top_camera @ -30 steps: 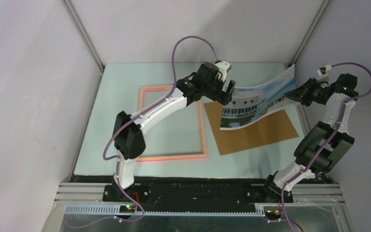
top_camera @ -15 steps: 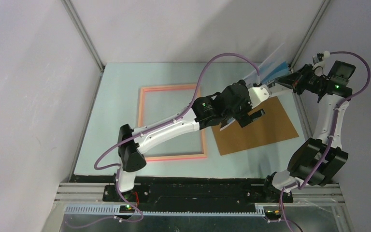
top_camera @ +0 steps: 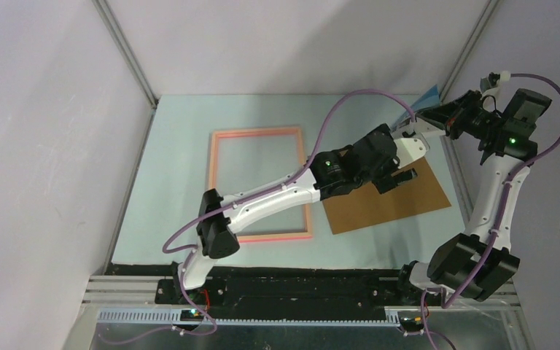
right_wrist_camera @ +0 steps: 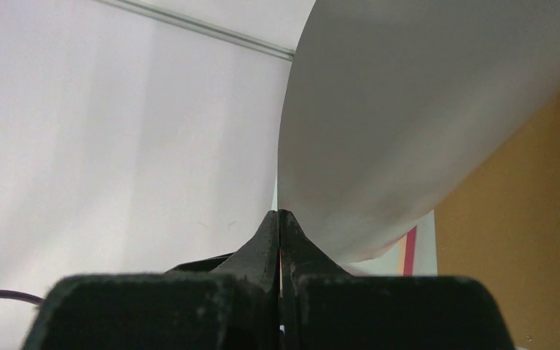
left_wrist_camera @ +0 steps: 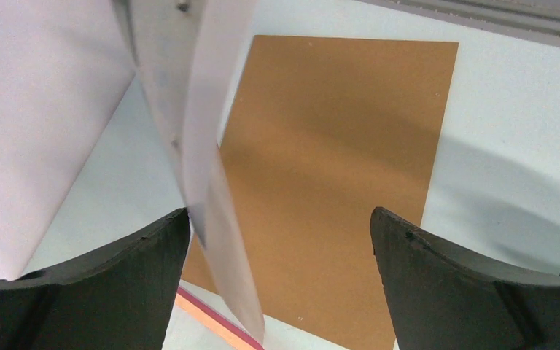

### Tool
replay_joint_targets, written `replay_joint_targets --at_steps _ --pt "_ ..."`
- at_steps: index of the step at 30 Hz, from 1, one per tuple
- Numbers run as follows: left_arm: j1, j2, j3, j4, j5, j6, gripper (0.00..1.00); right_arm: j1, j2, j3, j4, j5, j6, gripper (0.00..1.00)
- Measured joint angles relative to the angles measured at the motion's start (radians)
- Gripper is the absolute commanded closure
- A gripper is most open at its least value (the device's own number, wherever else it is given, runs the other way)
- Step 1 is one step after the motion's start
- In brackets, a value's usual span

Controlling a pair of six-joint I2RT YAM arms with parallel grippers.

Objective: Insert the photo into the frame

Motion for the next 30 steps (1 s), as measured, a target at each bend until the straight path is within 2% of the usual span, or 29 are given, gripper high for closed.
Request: replay_joint_targets --at_steps 3,5,9,16,22,25,26,28,30 --pt "-0.006 0.022 0.010 0.001 -0.019 0.011 0.11 -0.001 -0.006 -0.002 -0.001 -0.013 0.011 1.00" --pt "-0.007 0.031 0.010 0.001 -0.028 0.018 0.17 -0.002 -0.006 -0.006 -0.003 -0.018 0.011 1.00" --pt "-0.003 0.040 0.010 0.002 -0.043 0.032 0.37 -0.015 -0.011 -0.012 -0.011 -0.028 0.011 1.00" --pt "0.016 0.040 0.010 0.042 -0.045 0.033 0.57 -0.045 -0.029 -0.024 -0.027 -0.037 0.009 1.00" --pt "0.026 0.046 0.024 0.055 -0.034 0.033 0.80 -0.047 -0.034 -0.039 -0.037 -0.038 0.005 1.00" --pt "0.026 0.053 0.042 0.055 -0.023 0.034 0.98 -0.047 -0.035 -0.039 -0.037 -0.038 0.003 1.00" --pt "0.026 0.056 0.050 0.055 -0.019 0.035 1.00 -0.047 -0.035 -0.039 -0.037 -0.038 0.003 1.00" --pt "0.026 0.058 0.056 0.054 -0.014 0.033 1.00 -0.053 -0.035 -0.040 -0.037 -0.040 0.003 0.95" --pt "0.026 0.058 0.058 0.053 -0.007 0.031 1.00 -0.056 -0.037 -0.040 -0.034 -0.044 0.004 0.82"
